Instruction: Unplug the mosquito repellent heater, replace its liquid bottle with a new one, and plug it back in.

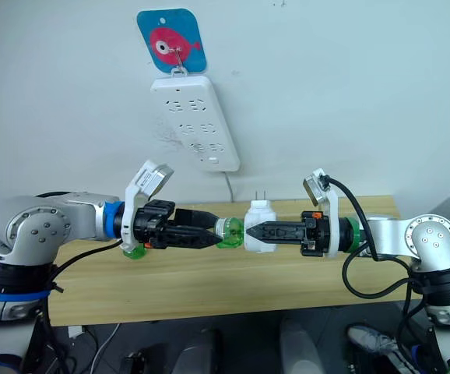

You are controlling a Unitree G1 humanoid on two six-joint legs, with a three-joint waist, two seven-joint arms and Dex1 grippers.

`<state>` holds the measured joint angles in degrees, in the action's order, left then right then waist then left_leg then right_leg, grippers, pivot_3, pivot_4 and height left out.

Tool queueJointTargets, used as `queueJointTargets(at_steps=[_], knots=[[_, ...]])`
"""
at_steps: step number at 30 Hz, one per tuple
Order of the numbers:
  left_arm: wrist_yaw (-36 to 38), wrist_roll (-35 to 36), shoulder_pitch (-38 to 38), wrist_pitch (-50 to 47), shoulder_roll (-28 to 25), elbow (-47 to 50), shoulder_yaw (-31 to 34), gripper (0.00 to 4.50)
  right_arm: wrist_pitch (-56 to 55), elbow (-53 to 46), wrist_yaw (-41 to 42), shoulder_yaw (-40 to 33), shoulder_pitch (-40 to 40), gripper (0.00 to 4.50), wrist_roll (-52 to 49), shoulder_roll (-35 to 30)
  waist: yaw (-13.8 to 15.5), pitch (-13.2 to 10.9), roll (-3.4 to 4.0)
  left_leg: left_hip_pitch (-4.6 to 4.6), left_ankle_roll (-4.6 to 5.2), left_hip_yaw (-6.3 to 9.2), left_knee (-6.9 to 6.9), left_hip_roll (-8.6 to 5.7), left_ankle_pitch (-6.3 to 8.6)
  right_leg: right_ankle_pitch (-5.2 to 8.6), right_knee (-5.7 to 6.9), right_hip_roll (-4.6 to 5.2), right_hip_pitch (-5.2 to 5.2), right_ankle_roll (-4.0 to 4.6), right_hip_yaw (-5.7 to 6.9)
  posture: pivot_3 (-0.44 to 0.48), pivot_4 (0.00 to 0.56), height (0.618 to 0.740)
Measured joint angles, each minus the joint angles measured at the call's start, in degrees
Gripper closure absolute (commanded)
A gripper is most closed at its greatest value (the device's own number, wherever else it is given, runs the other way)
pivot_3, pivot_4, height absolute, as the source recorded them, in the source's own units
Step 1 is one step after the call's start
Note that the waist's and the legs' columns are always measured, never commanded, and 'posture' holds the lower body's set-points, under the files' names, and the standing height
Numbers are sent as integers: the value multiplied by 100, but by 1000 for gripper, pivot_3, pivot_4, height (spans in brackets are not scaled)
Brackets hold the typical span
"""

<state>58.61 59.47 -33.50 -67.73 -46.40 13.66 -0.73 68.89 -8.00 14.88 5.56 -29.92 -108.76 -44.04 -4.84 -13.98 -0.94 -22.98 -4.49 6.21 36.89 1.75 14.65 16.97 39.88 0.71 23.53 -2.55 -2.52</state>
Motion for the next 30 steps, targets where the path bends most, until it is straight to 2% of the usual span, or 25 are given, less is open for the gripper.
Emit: queueJointTargets(at_steps=[2, 4, 6, 8, 11, 14, 19, 26, 29, 30], knots=[[253, -170, 164, 322, -116, 190, -9, 0, 0, -1, -6, 1, -5, 1457, -3, 3, 5, 0, 0, -1, 0, -1, 0, 0, 0, 0, -2, 0, 0, 0, 0, -91, 217, 725], [665, -622, 568, 1032, -347, 300, -22, 0, 0, 1, -11, -2, 3, 1457, -3, 1, -6, 0, 0, 3, 0, -9, -6, 0, 1, 0, -3, 0, 0, 0, -7, -91, 217, 725], [1049, -1438, 1085, 2287, -407, 345, -120, 0, 0, 3, -14, -5, 12, 1457, -2, -3, -7, -1, 2, 4, 0, -9, -11, 1, 0, 1, -4, 0, 2, 3, -7, -91, 217, 725], [1294, -2190, 1470, 3541, -278, 330, -253, 0, 0, 4, -14, -5, 11, 1457, -3, -3, 23, -1, 2, 0, 0, -7, -9, 1, 0, 1, -6, 0, 2, 4, -5, -93, 218, 725], [1346, -3049, 1615, 5395, 315, 76, -280, 0, -1, 3, -15, -5, 12, 1457, -4, 1, 104, -1, 2, -6, 0, -8, 2, -1, 0, 0, -12, 3, 0, 4, -4, -93, 217, 725], [1330, -3398, 1614, 6694, 883, -99, -264, 0, -2, 3, -15, -5, 11, 1457, -4, 5, 164, -1, 1, -11, 0, -10, 7, -2, 0, -4, -25, 4, -3, -1, -7, -96, 217, 725], [1330, -3510, 1608, 7553, 1200, -121, -259, 0, -3, 3, -16, -5, 11, 1457, -5, 6, 154, -1, 2, -11, 2, -8, 4, -2, 1, -5, -26, 4, -3, -2, -5, -97, 217, 725], [1290, -3695, 1438, 8100, 1422, -411, -336, 0, -3, 3, -18, -5, 12, 1457, -5, 7, 149, -1, 2, -8, 2, -8, 6, -2, 1, -5, -22, 3, -6, -2, -5, -98, 217, 725], [1328, -3749, 1432, 8277, 1505, -554, -418, 614, -4, 3, -19, -5, 11, 1457, -7, 13, 146, -1, 2, -7, 2, -6, 5, -2, 1, -5, -22, 2, -6, -2, -3, -98, 217, 725], [1335, -3754, 1431, 8342, 1514, -592, -432, 939, -4, 3, -20, -5, 11, 1457, -7, 13, 146, -1, 2, -7, 2, -6, 5, -2, 1, -5, -21, 2, -6, -2, -3, -103, 216, 725]])
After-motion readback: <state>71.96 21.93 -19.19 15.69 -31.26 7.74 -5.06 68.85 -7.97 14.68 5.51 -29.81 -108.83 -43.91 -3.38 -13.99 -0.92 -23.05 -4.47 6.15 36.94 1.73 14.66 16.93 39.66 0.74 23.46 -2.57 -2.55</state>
